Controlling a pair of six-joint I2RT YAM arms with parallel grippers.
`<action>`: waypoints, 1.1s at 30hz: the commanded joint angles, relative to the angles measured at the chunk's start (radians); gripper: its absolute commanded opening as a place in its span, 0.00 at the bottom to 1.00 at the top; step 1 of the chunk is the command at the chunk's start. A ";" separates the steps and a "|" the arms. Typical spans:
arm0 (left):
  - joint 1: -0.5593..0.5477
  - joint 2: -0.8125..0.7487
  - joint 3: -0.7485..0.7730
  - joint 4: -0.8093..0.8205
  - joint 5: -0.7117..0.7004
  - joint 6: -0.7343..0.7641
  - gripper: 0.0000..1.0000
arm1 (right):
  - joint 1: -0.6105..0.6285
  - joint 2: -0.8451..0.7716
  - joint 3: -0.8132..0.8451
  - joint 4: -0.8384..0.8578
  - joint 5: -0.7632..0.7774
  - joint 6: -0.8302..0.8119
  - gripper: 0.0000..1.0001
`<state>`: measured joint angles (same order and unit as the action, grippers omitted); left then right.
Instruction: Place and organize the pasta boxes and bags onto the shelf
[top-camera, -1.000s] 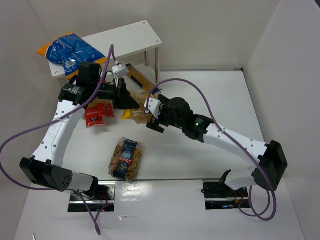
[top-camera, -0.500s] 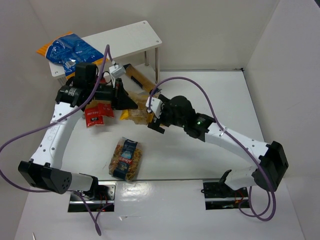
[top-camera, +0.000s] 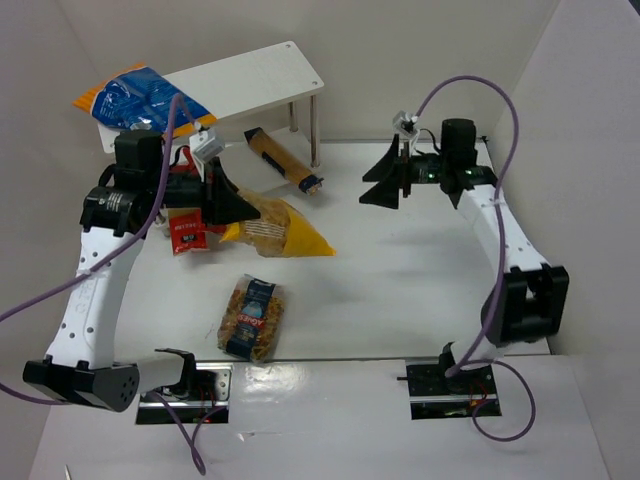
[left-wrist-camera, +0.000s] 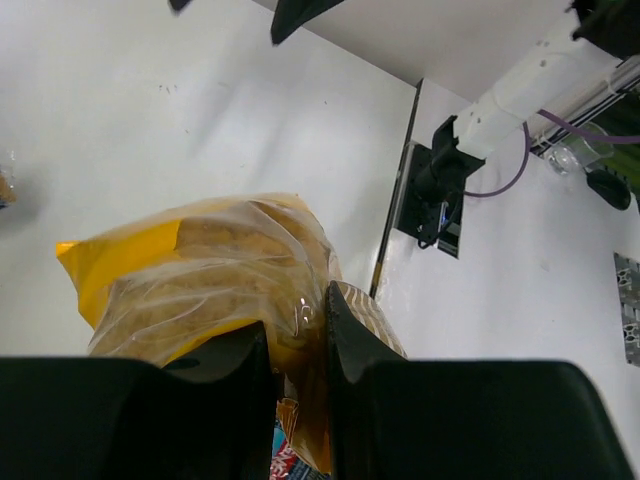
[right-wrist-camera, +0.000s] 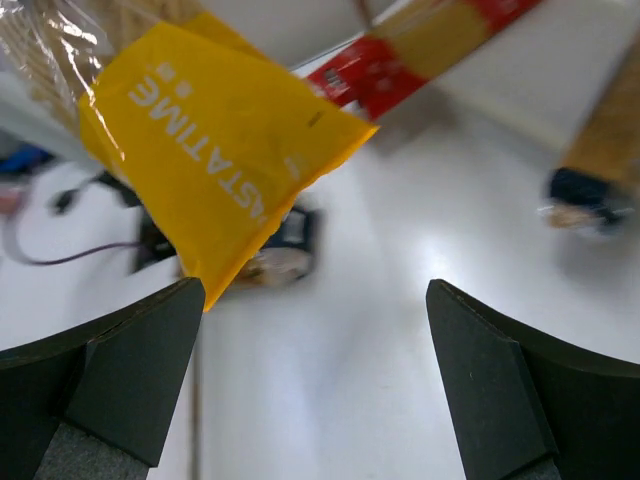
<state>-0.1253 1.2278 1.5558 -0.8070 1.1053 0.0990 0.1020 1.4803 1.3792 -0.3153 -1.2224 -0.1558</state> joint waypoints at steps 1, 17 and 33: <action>0.013 -0.057 0.076 0.100 0.157 0.018 0.00 | 0.011 0.116 0.021 -0.128 -0.371 0.062 1.00; 0.064 -0.080 0.113 0.164 0.229 -0.045 0.00 | 0.228 0.359 0.173 -0.260 -0.402 0.059 1.00; 0.064 -0.120 -0.049 0.183 0.111 0.065 0.00 | 0.309 0.359 0.274 -0.226 -0.402 0.162 1.00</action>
<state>-0.0666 1.1374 1.4929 -0.7673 1.1877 0.1055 0.4057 1.8565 1.6306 -0.5537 -1.4746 -0.0219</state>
